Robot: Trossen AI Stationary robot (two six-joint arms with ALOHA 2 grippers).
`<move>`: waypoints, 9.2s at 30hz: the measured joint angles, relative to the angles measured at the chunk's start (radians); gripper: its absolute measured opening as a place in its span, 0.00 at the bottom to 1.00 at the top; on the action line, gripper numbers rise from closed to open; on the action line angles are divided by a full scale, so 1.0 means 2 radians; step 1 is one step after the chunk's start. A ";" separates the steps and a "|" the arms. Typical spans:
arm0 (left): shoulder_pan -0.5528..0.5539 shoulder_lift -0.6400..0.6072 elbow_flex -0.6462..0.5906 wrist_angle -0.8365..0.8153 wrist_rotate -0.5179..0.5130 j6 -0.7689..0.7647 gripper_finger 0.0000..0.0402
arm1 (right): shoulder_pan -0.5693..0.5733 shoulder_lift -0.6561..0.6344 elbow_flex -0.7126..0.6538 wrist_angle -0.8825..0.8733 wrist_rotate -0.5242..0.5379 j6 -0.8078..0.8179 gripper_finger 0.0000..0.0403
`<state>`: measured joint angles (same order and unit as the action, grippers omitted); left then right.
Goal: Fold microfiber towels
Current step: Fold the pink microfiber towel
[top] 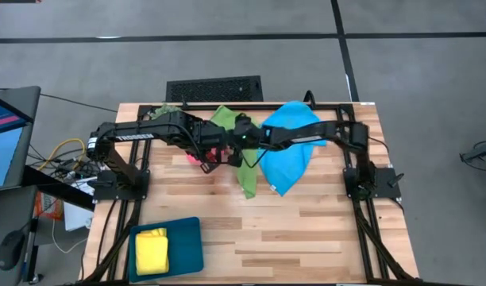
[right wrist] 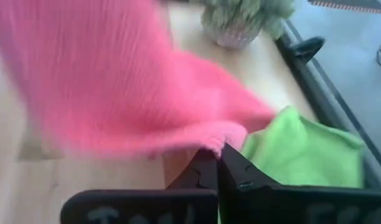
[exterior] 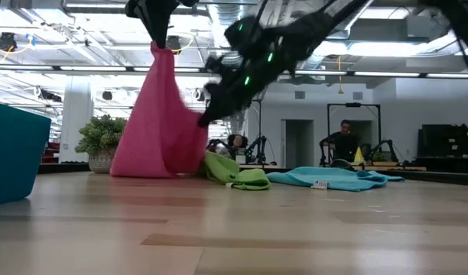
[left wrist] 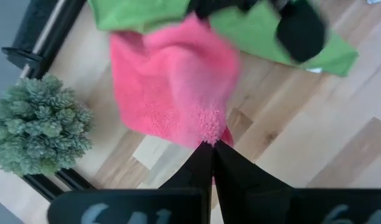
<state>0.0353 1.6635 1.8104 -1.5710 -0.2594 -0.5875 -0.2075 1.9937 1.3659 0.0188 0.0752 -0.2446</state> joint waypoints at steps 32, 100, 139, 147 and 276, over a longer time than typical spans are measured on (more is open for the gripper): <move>-0.011 0.046 0.148 0.113 0.197 0.153 0.00 | 0.097 -0.463 0.000 -0.604 -0.116 0.198 0.01; -0.252 0.052 -0.274 0.353 0.088 -0.049 0.00 | 0.390 -0.102 -0.025 -0.436 0.012 0.481 0.06; -0.253 0.044 -0.209 0.381 0.118 -0.041 0.00 | 0.467 -0.115 -0.063 -0.411 -0.027 0.594 0.14; -0.253 0.044 -0.209 0.382 0.115 -0.040 0.00 | 0.467 -0.086 -0.065 -0.414 -0.021 0.594 0.18; -0.253 0.045 -0.209 0.377 0.071 -0.011 0.00 | 0.503 -0.086 -0.149 -0.334 0.099 0.498 0.07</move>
<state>-0.4706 1.7531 1.3914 -0.8173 -0.1169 -0.6098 0.7990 1.8214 1.0685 -0.6498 0.2731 0.7513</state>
